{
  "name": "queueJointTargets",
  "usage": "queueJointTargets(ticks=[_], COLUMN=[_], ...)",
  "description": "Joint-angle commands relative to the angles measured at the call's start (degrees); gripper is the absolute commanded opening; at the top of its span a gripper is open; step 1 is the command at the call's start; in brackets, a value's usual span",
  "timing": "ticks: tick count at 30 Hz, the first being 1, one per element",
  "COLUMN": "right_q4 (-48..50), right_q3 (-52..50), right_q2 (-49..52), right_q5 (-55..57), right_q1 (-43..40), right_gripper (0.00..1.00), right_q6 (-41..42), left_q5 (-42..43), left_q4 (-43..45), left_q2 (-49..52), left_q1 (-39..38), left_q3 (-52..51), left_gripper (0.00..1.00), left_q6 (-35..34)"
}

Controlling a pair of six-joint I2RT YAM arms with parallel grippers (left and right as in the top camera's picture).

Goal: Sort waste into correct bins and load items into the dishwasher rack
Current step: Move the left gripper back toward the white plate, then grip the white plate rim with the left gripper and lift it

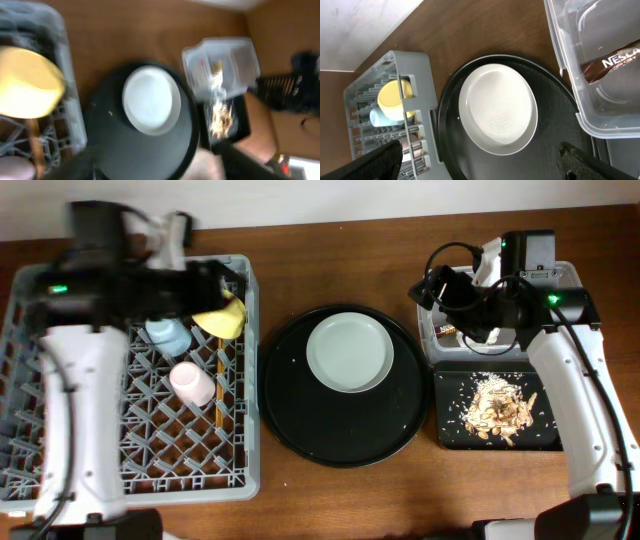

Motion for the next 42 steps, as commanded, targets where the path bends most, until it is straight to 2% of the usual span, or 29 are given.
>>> queueJointTargets(ticks=[1, 2, 3, 6, 9, 11, 13, 14, 16, 18, 19, 23, 27, 30, 35, 41, 42], right_q4=[0.0, 0.0, 0.0, 0.0, 0.0, 0.0, 0.0, 0.0, 0.0, 0.0, 0.0, 0.0, 0.0, 0.0, 0.0, 0.0, 0.0], right_q3=[0.44, 0.44, 0.44, 0.44, 0.44, 0.44, 0.44, 0.44, 0.44, 0.44, 0.44, 0.44, 0.44, 0.44, 0.44, 0.44, 0.44], right_q2=[0.11, 0.11, 0.11, 0.11, 0.11, 0.11, 0.11, 0.11, 0.11, 0.11, 0.11, 0.11, 0.11, 0.11, 0.11, 0.11, 0.11], right_q5=[0.74, 0.74, 0.74, 0.74, 0.76, 0.74, 0.74, 0.74, 0.76, 0.76, 0.74, 0.74, 0.74, 0.76, 0.74, 0.76, 0.74], right_q1=[0.04, 0.04, 0.04, 0.04, 0.04, 0.04, 0.04, 0.04, 0.04, 0.04, 0.04, 0.04, 0.04, 0.04, 0.04, 0.04, 0.04], right_gripper=[0.99, 0.99, 0.99, 0.99, 0.99, 0.99, 0.99, 0.99, 0.99, 0.99, 0.99, 0.99, 0.99, 0.99, 0.99, 0.99, 0.99], right_q6=[0.31, 0.28, 0.28, 0.28, 0.28, 0.28, 0.31, 0.28, 0.28, 0.31, 0.28, 0.31, 0.28, 0.28, 0.31, 0.28, 0.28], left_q5=[-13.6, -20.31, -22.05, -22.1, -22.95, -22.95, -22.97, -23.26, -26.12, -31.28, -32.96, -35.17, -42.86, -43.32, -43.52, -42.86, -42.86], left_q4=[-1.05, -1.16, -1.03, -0.15, 1.97, 6.36, 12.28, 20.06, 25.03, 28.61, 30.1, 34.71, 36.96, 39.15, 40.04, 33.55, 32.35], left_q2=[2.4, 3.02, 3.15, 3.56, 3.78, 3.82, 3.87, 4.15, 4.83, 5.9, 6.45, 10.34, 15.04, 18.14, 21.97, 21.9, 21.9], left_q1=[-10.54, -14.69, -15.93, -19.3, -22.86, -25.2, -26.95, -28.37, -29.16, -29.81, -30.08, -31.43, -32.09, -32.09, -32.09, -32.68, -33.03], left_q3=[-3.39, -5.66, -6.56, -9.57, -13.07, -17.38, -21.86, -26.82, -29.94, -32.15, -32.85, -33.53, -33.53, -33.53, -33.53, -33.48, -33.48], left_gripper=[0.13, 0.13, 0.13, 0.15, 0.27, 0.35, 0.35, 0.35, 0.38, 0.47, 0.48, 0.48, 0.48, 0.49, 0.47, 0.21, 0.07], left_q6=[0.72, 0.68, 0.7, -0.61, -1.11, -3.93, -6.51, -9.14, -12.11, -15.5, -16.61, -17.4, -20.46, -20.57, -20.55, -20.52, -20.52])
